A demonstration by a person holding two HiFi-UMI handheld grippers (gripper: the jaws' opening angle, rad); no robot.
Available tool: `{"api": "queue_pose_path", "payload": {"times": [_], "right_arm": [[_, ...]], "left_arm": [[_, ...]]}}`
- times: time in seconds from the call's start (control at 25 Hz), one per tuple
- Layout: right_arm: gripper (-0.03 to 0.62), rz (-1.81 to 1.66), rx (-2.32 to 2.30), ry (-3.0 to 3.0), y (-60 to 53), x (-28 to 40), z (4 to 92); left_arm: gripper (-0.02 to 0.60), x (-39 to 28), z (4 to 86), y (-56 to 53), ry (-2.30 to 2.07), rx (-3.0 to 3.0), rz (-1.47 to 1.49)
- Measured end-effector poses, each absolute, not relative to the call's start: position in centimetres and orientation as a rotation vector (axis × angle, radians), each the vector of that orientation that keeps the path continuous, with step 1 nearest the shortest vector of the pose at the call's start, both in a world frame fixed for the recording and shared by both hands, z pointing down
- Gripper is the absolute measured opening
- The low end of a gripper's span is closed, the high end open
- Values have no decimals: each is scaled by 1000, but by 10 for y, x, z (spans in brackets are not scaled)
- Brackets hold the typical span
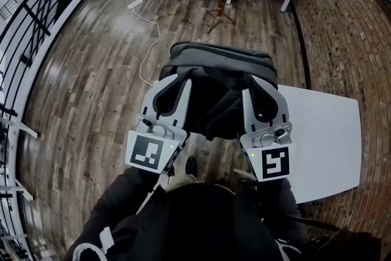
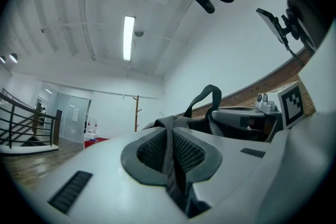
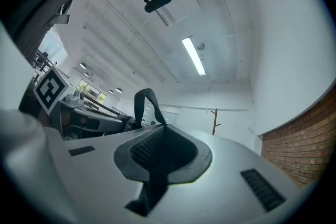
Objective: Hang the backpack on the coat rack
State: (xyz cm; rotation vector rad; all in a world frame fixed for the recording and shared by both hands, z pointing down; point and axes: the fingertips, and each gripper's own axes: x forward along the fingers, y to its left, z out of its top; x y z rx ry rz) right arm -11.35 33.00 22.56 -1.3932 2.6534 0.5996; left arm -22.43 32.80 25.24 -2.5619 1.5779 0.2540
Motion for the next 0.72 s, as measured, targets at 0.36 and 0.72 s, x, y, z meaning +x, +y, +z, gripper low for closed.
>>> {"api": "queue_pose_path", "payload": {"times": [0.36, 0.72], "right_arm": [[18, 626, -1470, 2644, 275, -126, 218], [18, 613, -1497, 2614, 203, -98, 222]], "left_arm": [[40, -236, 252, 271, 1479, -2587, 268], [40, -209, 253, 194, 1450, -2591, 253]]}}
